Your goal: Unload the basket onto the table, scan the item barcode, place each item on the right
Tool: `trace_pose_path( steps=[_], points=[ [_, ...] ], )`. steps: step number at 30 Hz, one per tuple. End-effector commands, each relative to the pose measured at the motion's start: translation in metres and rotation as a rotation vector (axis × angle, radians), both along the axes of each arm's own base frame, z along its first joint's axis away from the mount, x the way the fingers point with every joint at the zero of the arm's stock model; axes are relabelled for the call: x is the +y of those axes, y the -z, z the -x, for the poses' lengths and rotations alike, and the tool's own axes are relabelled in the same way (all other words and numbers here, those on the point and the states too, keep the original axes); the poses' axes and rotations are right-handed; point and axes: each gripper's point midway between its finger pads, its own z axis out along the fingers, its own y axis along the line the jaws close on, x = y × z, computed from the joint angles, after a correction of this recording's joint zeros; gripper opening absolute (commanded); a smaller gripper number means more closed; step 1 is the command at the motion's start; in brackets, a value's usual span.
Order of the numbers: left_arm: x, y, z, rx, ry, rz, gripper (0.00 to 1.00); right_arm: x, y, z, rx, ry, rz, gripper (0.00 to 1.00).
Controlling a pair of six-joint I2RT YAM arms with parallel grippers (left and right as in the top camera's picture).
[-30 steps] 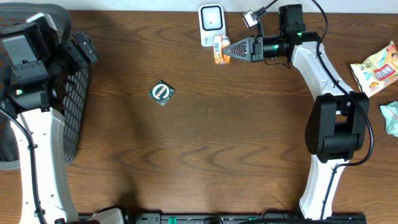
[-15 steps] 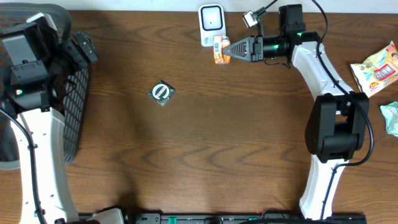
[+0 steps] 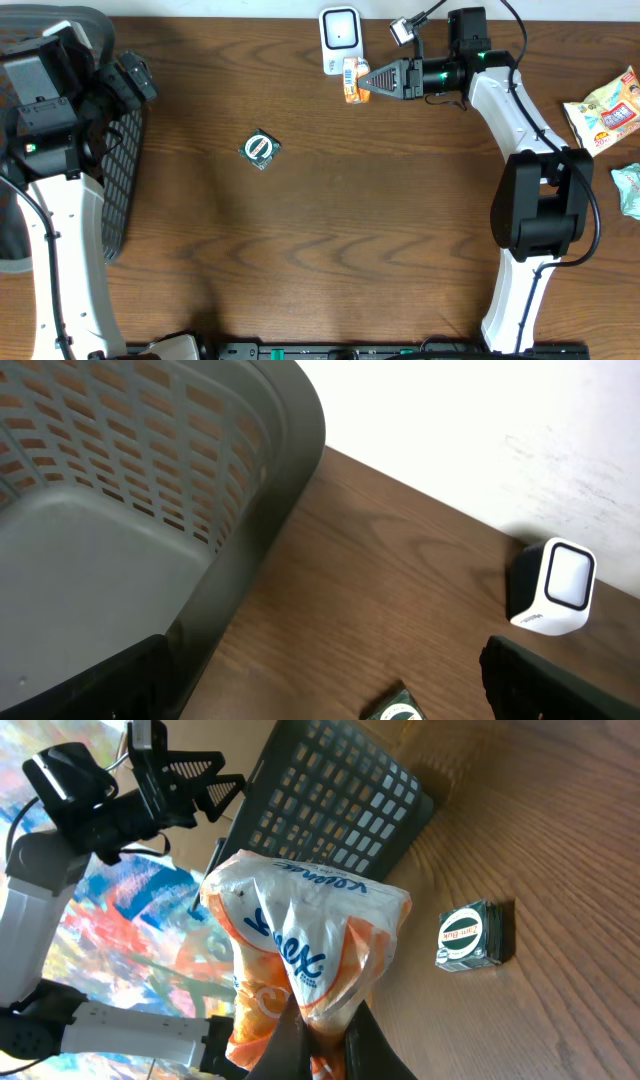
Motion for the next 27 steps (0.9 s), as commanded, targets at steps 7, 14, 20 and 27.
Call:
trace_pose_path(
  steps=[7, 14, 20, 27],
  points=[
    [0.016, 0.008, 0.002, 0.037, -0.061, -0.024, 0.98, 0.009, -0.01, 0.004, -0.051, -0.003, 0.027, 0.01],
    [0.016, 0.008, 0.002, 0.037, -0.061, -0.024, 0.98, 0.009, -0.01, 0.004, -0.049, -0.002, 0.027, 0.01],
    [0.016, 0.008, 0.002, 0.037, -0.061, -0.024, 0.98, 0.01, -0.01, 0.005, -0.05, -0.004, 0.027, 0.01],
    [0.016, 0.008, 0.002, 0.037, -0.061, -0.024, 0.98, 0.006, 0.019, -0.012, 0.041, 0.116, 0.199, 0.01]
  ],
)
